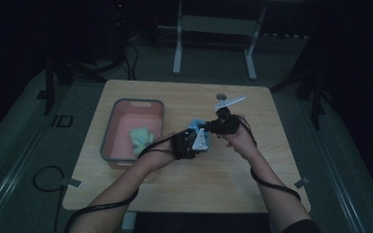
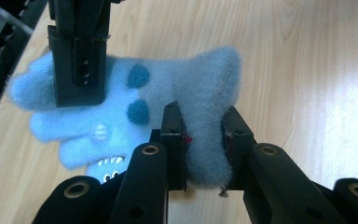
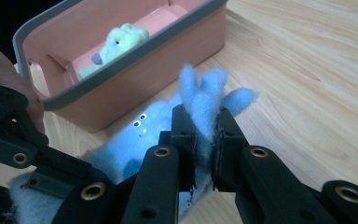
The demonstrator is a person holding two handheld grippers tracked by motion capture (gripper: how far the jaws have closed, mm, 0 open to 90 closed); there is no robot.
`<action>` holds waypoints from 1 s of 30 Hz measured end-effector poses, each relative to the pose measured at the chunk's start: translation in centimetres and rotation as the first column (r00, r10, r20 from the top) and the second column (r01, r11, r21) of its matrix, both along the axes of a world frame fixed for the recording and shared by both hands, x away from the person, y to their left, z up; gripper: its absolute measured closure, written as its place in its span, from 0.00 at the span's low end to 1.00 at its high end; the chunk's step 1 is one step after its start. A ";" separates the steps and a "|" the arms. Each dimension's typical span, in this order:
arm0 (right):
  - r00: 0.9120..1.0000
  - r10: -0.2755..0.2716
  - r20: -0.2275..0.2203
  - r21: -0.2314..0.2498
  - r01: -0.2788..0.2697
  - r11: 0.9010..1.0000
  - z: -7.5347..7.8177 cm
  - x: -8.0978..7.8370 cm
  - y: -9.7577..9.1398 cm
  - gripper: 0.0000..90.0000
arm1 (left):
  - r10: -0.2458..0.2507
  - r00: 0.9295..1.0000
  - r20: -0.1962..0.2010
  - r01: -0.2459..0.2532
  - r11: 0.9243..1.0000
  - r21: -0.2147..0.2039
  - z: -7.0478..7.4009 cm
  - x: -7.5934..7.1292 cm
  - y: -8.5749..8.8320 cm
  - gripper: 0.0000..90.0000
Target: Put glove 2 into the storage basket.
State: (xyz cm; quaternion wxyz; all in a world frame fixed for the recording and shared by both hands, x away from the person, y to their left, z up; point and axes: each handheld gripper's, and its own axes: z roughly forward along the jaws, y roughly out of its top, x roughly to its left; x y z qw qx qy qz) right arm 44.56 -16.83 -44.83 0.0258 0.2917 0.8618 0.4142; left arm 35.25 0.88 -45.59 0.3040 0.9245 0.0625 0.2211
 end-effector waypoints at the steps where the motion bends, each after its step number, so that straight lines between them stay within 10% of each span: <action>1: 1.000 0.016 0.008 -0.006 -0.016 1.000 0.4 0.1 0.7 0.91 | 0.004 1.000 0.003 -0.004 1.000 0.003 0.1 0.0 0.2 0.85; 30: 0.985 0.167 0.037 -0.022 -0.167 0.986 2.8 1.1 13.3 0.91 | 0.146 0.989 0.032 -0.148 0.987 0.054 2.0 -1.2 10.5 0.85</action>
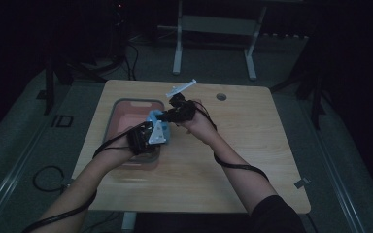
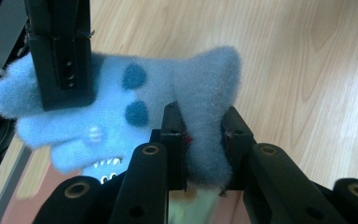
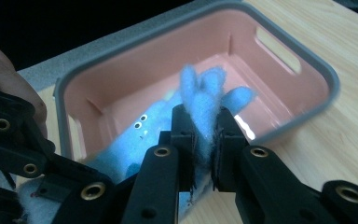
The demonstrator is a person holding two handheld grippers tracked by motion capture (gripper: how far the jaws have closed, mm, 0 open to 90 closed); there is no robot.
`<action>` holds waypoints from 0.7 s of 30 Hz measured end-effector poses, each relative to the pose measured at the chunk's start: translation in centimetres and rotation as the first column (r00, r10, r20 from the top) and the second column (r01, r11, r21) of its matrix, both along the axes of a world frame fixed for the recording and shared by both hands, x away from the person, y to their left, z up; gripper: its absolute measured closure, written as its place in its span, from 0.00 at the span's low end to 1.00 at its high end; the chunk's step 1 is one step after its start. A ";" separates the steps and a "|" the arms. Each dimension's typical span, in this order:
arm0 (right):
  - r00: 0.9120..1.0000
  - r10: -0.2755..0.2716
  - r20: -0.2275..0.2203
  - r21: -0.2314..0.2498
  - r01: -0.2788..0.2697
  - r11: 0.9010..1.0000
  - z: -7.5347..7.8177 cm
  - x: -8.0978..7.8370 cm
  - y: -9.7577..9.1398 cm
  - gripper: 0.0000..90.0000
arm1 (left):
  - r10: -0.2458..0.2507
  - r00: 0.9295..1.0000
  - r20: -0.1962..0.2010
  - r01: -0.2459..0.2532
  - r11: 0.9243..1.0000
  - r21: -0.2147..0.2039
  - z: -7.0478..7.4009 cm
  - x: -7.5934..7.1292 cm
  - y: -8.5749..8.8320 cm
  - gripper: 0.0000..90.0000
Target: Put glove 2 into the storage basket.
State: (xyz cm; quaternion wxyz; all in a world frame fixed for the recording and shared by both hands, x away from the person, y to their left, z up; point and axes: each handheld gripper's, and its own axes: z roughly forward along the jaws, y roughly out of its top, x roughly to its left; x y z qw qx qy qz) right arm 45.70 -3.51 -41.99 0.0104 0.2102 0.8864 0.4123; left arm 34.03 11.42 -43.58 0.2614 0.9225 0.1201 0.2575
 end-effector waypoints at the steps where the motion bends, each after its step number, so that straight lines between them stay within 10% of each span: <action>1: 1.000 0.000 0.000 0.000 0.000 1.000 0.0 0.0 0.0 0.91 | 0.006 1.000 0.001 -0.006 1.000 0.000 0.1 0.0 0.4 0.85; 21: 0.996 0.026 -0.086 -0.015 -0.027 1.000 -5.7 1.7 6.2 0.91 | 0.091 0.992 -0.087 -0.090 0.996 0.011 -4.4 0.6 5.4 0.84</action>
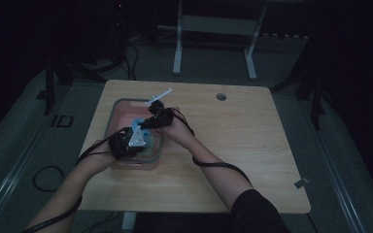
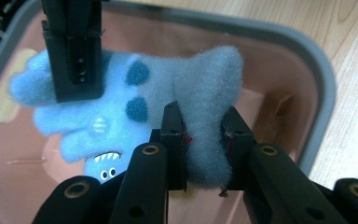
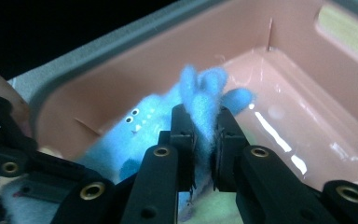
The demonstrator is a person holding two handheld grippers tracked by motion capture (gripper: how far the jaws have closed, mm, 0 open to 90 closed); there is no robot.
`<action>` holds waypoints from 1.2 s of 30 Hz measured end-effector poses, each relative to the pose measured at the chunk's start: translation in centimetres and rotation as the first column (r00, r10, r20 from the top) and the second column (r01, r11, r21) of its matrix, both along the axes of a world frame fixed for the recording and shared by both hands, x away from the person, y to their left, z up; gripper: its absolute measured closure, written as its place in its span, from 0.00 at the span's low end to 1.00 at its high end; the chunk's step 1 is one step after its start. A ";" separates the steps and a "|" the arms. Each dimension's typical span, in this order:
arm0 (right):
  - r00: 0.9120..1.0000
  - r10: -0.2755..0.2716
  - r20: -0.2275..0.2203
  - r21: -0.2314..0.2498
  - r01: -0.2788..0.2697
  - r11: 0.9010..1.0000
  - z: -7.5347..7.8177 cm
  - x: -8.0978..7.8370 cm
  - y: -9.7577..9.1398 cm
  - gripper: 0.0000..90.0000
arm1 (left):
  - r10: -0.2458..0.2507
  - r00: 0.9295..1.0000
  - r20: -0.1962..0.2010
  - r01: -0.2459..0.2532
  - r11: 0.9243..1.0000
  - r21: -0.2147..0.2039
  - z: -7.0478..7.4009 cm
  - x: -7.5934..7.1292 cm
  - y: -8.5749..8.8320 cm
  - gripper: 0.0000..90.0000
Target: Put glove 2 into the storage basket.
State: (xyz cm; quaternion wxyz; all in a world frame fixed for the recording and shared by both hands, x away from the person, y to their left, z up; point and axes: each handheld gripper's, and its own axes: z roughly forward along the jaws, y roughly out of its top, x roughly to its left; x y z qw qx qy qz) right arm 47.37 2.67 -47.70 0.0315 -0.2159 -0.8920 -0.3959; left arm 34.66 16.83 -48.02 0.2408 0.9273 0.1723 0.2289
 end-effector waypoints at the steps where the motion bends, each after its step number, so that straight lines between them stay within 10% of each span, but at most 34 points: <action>1: 1.000 -0.002 -0.011 -0.014 0.002 1.000 -0.6 0.3 0.2 0.90 | 0.000 1.000 -0.010 0.000 1.000 0.004 -0.3 0.2 0.0 0.84; 13: 0.999 -0.004 0.040 -0.074 0.006 0.997 -1.3 0.4 1.0 0.82 | 0.017 0.997 -0.080 -0.018 1.000 -0.013 -1.8 1.5 0.3 0.82; 27: 0.998 -0.019 0.064 0.010 0.018 1.000 1.2 0.4 -2.2 0.46 | 0.092 0.995 -0.049 -0.096 0.992 -0.083 0.1 0.5 -0.1 0.32; 36: 0.998 0.035 0.046 0.055 -0.038 0.998 2.0 -0.9 -4.5 0.29 | 0.156 0.986 -0.062 -0.165 0.968 -0.191 1.4 0.6 -0.2 0.09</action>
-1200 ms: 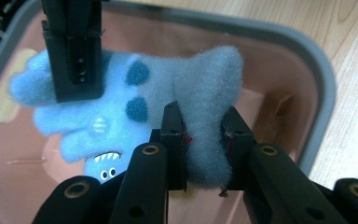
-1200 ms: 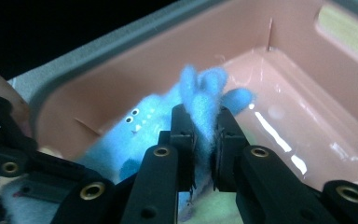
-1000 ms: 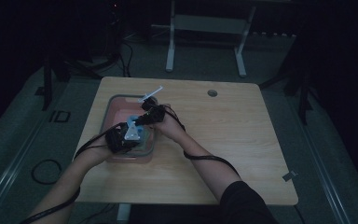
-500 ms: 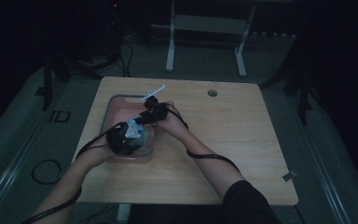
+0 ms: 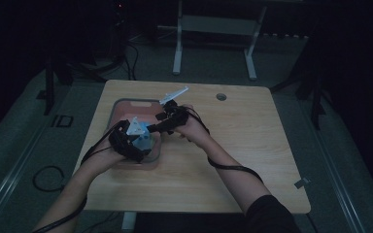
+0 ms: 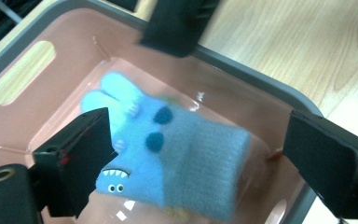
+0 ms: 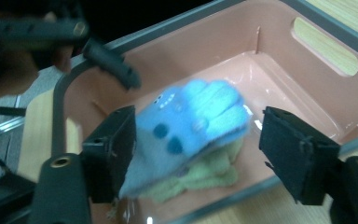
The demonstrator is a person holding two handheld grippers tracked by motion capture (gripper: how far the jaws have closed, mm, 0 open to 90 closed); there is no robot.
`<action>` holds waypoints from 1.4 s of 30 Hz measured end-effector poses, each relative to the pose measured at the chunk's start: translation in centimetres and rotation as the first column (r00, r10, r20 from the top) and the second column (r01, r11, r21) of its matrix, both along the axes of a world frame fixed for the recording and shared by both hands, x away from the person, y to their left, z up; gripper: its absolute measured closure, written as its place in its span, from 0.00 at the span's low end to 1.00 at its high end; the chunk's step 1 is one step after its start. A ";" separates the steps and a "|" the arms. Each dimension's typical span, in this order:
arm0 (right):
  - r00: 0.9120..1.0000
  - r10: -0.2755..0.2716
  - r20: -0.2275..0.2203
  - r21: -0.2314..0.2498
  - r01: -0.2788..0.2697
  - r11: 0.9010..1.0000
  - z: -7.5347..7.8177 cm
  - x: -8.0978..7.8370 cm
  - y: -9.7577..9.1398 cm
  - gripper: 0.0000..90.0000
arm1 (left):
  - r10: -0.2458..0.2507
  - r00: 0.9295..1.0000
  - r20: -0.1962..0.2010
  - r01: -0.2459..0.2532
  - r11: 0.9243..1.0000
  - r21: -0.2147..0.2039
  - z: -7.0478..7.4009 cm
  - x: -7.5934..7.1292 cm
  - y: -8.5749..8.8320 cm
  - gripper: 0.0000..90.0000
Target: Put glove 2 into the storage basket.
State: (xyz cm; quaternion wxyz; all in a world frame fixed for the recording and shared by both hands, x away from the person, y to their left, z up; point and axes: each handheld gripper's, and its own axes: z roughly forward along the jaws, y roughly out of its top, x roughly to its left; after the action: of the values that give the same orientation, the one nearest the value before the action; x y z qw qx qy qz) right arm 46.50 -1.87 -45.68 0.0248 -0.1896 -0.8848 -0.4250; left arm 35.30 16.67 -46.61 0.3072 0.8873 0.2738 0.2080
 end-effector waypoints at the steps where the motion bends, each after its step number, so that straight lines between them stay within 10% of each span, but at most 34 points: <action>1: 1.000 0.000 0.004 -0.001 0.000 1.000 0.0 -0.1 -0.3 0.27 | 0.008 1.000 -0.005 -0.008 1.000 -0.015 0.1 0.0 0.0 0.09; 24: 0.996 -0.028 0.081 -0.015 0.029 0.999 -0.6 -1.1 -5.1 0.18 | -0.059 0.998 -0.007 0.057 0.992 -0.110 0.6 -0.5 -5.1 0.03; 42: 0.995 -0.055 0.083 -0.027 0.057 0.998 -1.9 -2.2 -9.7 0.18 | -0.129 0.992 0.006 0.129 0.986 -0.102 -0.2 -1.2 -8.6 0.03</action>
State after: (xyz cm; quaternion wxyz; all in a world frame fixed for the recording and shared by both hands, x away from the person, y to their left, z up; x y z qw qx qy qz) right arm 44.32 -11.62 -47.54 -0.0264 -0.1970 -0.8855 -0.4200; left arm 34.09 8.11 -46.80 0.3649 0.8864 0.2262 0.1732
